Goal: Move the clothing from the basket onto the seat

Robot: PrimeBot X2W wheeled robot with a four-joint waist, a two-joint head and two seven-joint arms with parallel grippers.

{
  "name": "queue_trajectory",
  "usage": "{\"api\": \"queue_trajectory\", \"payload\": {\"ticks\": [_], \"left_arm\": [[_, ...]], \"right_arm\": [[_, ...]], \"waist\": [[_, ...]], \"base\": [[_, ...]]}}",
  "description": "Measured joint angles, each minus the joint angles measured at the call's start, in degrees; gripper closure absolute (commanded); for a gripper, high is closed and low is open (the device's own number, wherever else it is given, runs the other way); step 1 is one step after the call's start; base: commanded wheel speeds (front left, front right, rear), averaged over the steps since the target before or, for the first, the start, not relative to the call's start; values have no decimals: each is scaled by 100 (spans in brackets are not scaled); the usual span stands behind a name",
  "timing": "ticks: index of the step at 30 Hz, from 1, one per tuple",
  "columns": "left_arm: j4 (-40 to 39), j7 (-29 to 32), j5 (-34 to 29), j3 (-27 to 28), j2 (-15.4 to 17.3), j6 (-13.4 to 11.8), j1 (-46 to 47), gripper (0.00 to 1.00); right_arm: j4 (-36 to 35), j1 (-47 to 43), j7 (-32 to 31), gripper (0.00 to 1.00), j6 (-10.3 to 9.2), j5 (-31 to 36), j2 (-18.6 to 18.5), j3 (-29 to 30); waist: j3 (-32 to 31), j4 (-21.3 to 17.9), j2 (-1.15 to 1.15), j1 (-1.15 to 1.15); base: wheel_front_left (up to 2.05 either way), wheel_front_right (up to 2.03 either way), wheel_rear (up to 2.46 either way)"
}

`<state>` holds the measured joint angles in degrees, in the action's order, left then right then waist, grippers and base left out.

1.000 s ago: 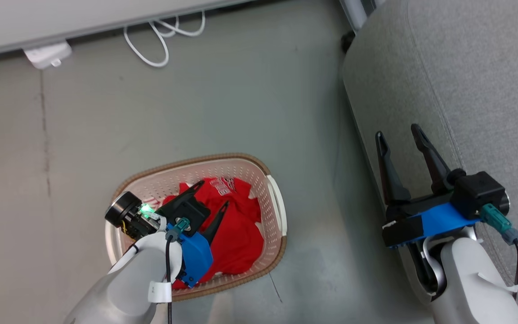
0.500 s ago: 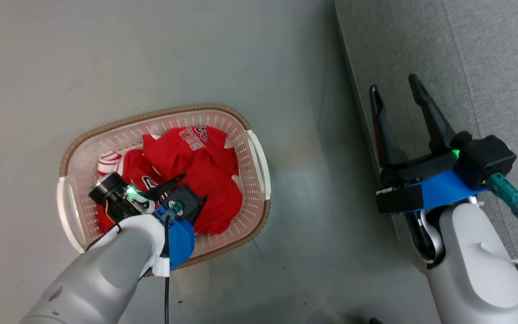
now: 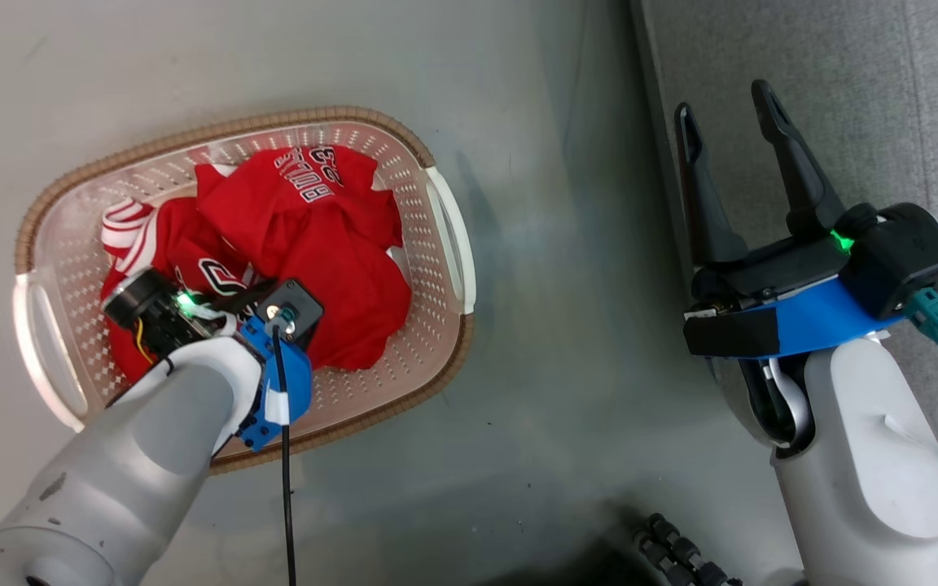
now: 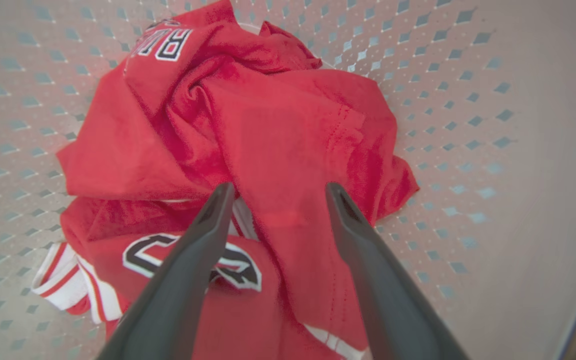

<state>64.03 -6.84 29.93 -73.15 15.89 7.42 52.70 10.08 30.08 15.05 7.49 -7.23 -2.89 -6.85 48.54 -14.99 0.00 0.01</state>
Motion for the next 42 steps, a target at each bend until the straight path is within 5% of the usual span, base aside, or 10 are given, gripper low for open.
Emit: {"api": "queue_trajectory", "payload": {"ticks": [16, 18, 19, 42], "left_arm": [[-1, 879, -130, -16, 98, 0, 358, 0], [-33, 914, -293, -18, 82, 0, 367, 87], [-47, 891, -328, -18, 77, 0, 367, 100], [-432, 170, 37, -16, -303, 0, 151, 100]], "right_arm": [[-182, 173, 0, 0, 0, -90, 0, 25], [-188, 182, 0, 0, 0, -98, 0, 27], [-188, 194, 0, 0, 0, -98, 0, 33], [157, 147, 0, 0, 0, -31, 2, 130]], "waist": [[748, -61, 0, 0], [769, -57, 0, 0], [775, -52, 0, 0], [-10, 280, 0, -1]], "base": [[0, 0, 0], [0, 0, 0], [0, 0, 0], [0, 0, 0]]}}
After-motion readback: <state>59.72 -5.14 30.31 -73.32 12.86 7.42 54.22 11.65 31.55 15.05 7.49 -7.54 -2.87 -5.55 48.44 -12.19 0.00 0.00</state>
